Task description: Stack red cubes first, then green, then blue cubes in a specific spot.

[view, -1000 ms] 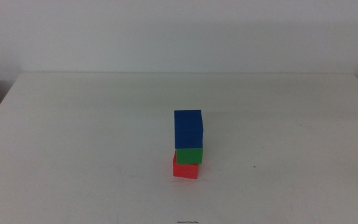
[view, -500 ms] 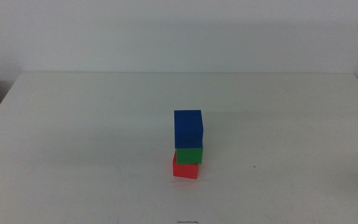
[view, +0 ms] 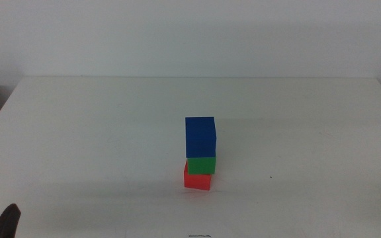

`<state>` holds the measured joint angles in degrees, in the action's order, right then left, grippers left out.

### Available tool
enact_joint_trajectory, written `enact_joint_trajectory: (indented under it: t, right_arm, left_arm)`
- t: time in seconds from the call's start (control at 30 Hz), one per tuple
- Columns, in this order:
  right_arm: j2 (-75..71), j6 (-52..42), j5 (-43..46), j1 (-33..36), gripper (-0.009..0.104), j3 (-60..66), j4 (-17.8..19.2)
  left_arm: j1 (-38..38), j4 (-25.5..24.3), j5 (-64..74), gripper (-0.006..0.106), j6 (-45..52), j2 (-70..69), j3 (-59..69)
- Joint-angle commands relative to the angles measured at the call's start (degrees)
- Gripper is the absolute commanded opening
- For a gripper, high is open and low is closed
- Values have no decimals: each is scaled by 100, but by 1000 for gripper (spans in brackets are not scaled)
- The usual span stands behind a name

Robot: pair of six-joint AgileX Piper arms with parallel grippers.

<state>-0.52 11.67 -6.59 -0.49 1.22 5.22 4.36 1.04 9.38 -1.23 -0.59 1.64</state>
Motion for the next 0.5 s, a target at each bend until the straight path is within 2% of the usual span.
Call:
enact_joint_trajectory:
  t: [0.0, 0.17, 0.3, 0.47]
  right_arm:
    - [-130, -73, 820, -32, 66, -55, -24]
    - [-130, -73, 842, -38, 66, -60, -24]
    - [-130, -73, 272, -38, 66, -60, -24]
    - [-130, -73, 227, -38, 66, -60, -24]
  left_arm:
    - [10, -7, -405, 91, -61, -144, -14]
    - [10, -7, -421, 91, -61, -142, -14]
    - [10, -7, -402, 91, -61, -142, -14]
    - [10, -7, -397, 91, -61, -136, -14]
